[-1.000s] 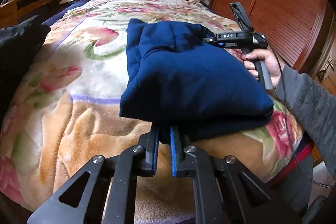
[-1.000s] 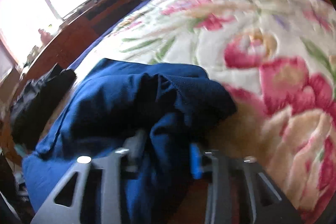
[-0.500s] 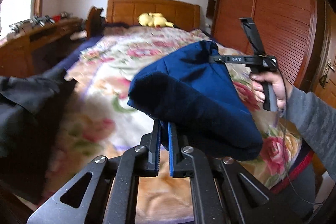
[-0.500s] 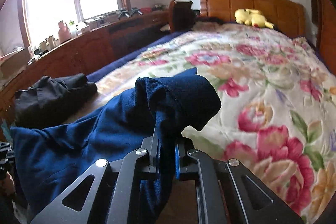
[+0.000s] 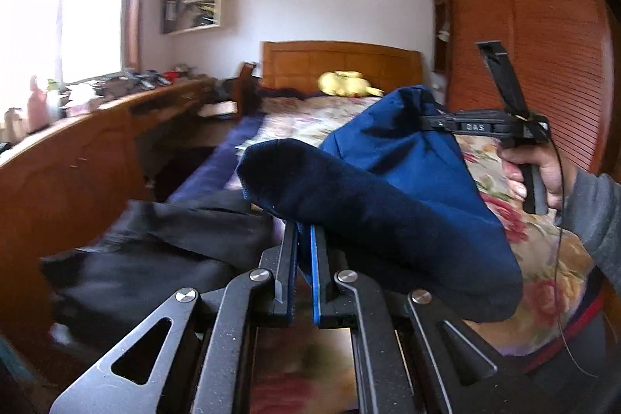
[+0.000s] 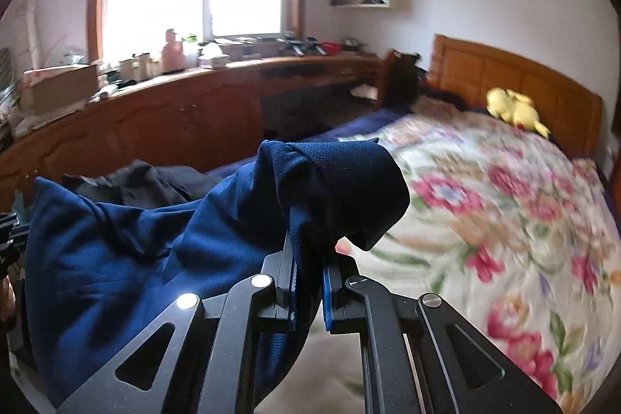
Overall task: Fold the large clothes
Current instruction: 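Grasp the folded jacket bundle with the left gripper and lift it, then carry the held jacket bundle with the left gripper onto the desk pile and release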
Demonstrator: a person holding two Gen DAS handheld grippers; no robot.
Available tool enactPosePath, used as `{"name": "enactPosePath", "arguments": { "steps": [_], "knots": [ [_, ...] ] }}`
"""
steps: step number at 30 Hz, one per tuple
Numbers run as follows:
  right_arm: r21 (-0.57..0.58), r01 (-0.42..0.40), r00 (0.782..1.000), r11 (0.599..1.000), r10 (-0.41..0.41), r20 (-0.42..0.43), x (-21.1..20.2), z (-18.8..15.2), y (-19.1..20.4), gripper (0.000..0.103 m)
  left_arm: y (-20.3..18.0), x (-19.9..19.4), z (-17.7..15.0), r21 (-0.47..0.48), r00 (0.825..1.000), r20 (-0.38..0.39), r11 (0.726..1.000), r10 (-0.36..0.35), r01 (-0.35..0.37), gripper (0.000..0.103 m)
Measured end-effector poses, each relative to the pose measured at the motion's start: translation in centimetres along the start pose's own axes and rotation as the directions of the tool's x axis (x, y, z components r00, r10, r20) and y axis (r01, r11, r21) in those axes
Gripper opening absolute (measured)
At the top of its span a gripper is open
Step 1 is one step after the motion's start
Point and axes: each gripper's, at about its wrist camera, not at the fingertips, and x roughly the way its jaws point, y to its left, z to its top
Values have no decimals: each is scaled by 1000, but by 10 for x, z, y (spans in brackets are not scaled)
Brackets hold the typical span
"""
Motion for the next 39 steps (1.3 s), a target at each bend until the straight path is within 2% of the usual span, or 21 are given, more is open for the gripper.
{"name": "enactPosePath", "arguments": {
  "steps": [5, 7, 10, 12, 13, 15, 17, 18, 20, 25, 27, 30, 32, 33, 34, 39],
  "knots": [
    [-51, -69, 996, 996, 71, 48, 35, 43, 52, 9, 69, -23, 14, -23, 987, 26, 987, 159, -158, 6],
    [-80, -98, 993, 992, 103, 65, 47, 61, 82, 9, 103, -32, 16, -37, 969, 28, 969, 245, -244, 6],
    [-105, -118, 991, 988, 123, 46, 76, 74, 111, 9, 142, -38, 13, -60, 941, 13, 939, 339, -338, 6],
    [-106, -115, 993, 988, 115, 0, 102, 72, 124, 11, 164, -35, 3, -80, 924, -30, 921, 381, -382, 6],
    [-97, -129, 991, 987, 125, -48, 117, 69, 127, 13, 176, -28, -6, -85, 915, -64, 911, 398, -403, 6],
    [-62, -179, 974, 982, 167, -154, 144, 52, 132, 19, 191, -16, -21, -105, 905, -122, 901, 408, -421, 7],
    [-93, -148, 966, 985, 124, -227, 161, 30, 138, 20, 203, -9, -41, -137, 887, -180, 882, 425, -451, 7],
    [-120, -133, 966, 984, 102, -237, 163, 21, 139, 25, 209, -8, -51, -156, 884, -193, 876, 425, -456, 7],
    [-130, -132, 966, 983, 98, -240, 161, 8, 131, 34, 212, -11, -63, -187, 889, -196, 874, 414, -448, 12],
    [-107, -155, 971, 982, 132, -197, 138, -4, 108, 43, 203, -22, -72, -185, 894, -184, 879, 408, -439, 27],
    [-105, -172, 970, 979, 150, -192, 129, -9, 115, 45, 195, -30, -70, -176, 900, -170, 886, 403, -430, 35],
    [-86, -194, 968, 977, 176, -180, 112, -15, 124, 45, 186, -39, -57, -186, 916, -141, 899, 376, -397, 41],
    [-73, -203, 968, 977, 189, -162, 98, -20, 122, 45, 185, -42, -47, -199, 920, -126, 899, 370, -389, 59],
    [-66, -202, 970, 977, 191, -148, 88, -24, 119, 45, 179, -47, -44, -208, 923, -107, 900, 369, -384, 74],
    [-62, -203, 972, 977, 193, -137, 79, -29, 115, 46, 173, -50, -41, -212, 926, -91, 901, 368, -379, 80],
    [-73, -183, 980, 980, 176, -95, 31, -44, 107, 52, 139, -50, -28, -171, 922, -82, 906, 379, -387, 83]
  ]
}}
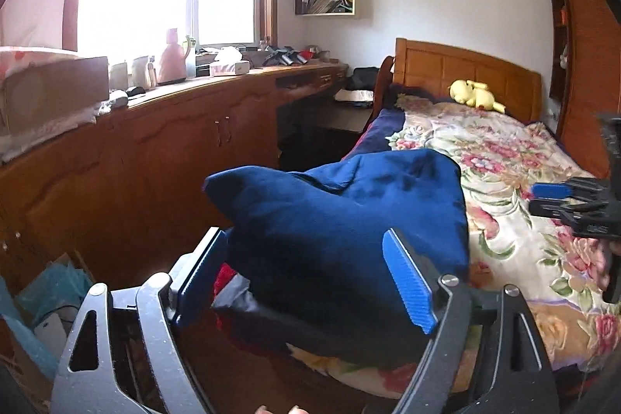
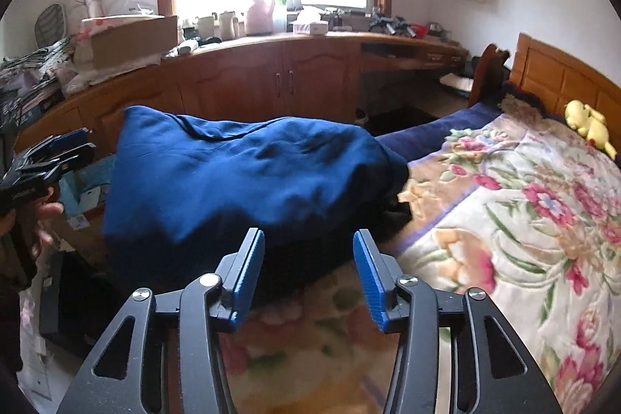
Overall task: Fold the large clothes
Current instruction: 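Carry the held jacket bundle with the left gripper onto the desk pile and release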
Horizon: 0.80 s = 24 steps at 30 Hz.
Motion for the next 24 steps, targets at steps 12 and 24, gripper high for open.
{"name": "enactPosePath", "arguments": {
  "steps": [12, 24],
  "knots": [
    [72, 78, 995, 994, -83, 61, -96, -56, -17, 66, -86, -9, 1, 48, 991, -35, 990, -128, 130, 83],
    [141, 209, 974, 968, -219, 56, -160, -111, -19, 66, -188, -25, -16, 143, 976, -59, 966, -208, 215, 83]
  ]
}}
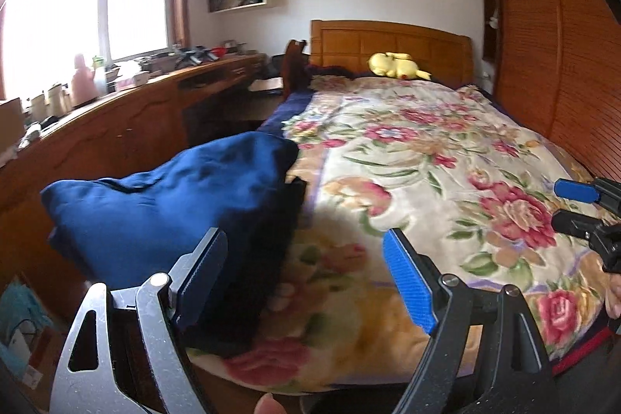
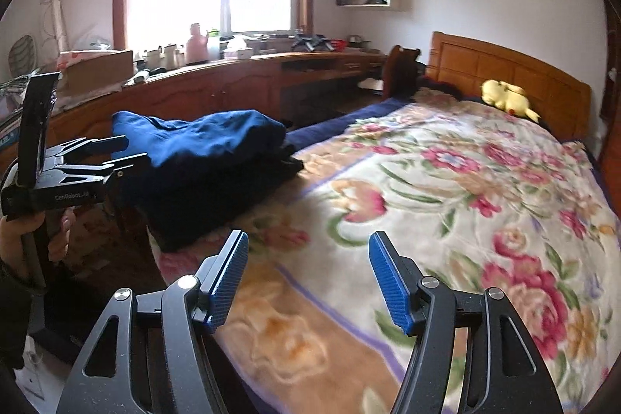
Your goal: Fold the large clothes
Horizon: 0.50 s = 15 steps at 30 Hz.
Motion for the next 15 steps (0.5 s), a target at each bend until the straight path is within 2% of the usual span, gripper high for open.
{"name": "enactPosePath", "arguments": {
  "steps": [8, 15],
  "knots": [
    [55, 96, 995, 994, -96, 6, -49, -24, -7, 66, -70, -4, -1, 28, 997, 2, 997, -79, 79, 83],
    [137, 194, 980, 971, -197, 6, -87, -47, -14, 66, -138, -13, -15, 52, 983, -1, 982, -182, 182, 83]
  ]
}}
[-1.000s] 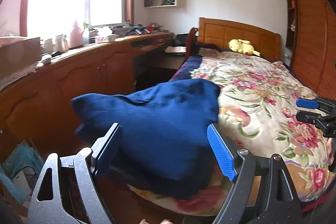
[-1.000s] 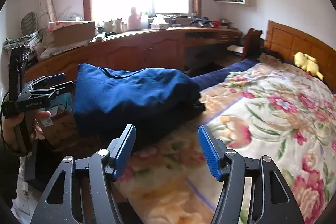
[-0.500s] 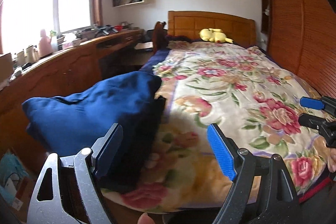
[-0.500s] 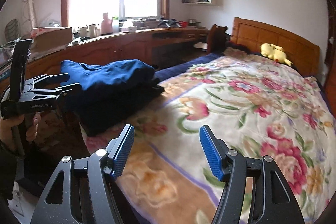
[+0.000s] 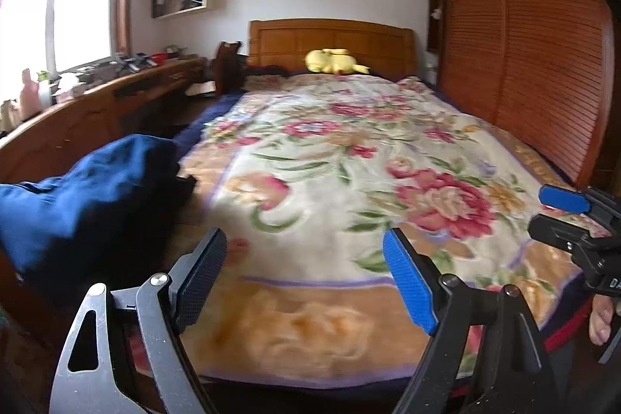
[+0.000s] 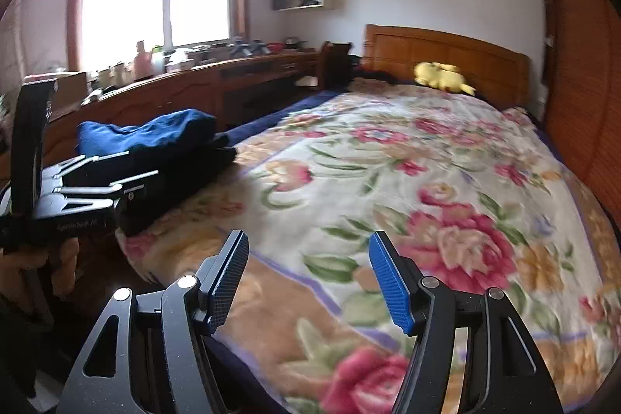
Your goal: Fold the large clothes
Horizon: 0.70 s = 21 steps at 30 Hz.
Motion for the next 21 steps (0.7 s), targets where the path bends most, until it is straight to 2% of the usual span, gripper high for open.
{"name": "enactPosePath", "arguments": {
  "steps": [8, 18, 21],
  "knots": [
    [97, 128, 991, 987, -131, 25, -40, -22, -20, 66, -52, 3, -6, 14, 995, -32, 995, -97, 98, 83],
    [149, 226, 969, 963, -238, 72, -83, -31, -17, 67, -95, -26, 10, 40, 988, 21, 987, -154, 153, 83],
    [162, 234, 963, 959, -251, 96, -97, -28, -12, 70, -104, -36, 15, 56, 986, 46, 986, -159, 156, 83]
  ]
}}
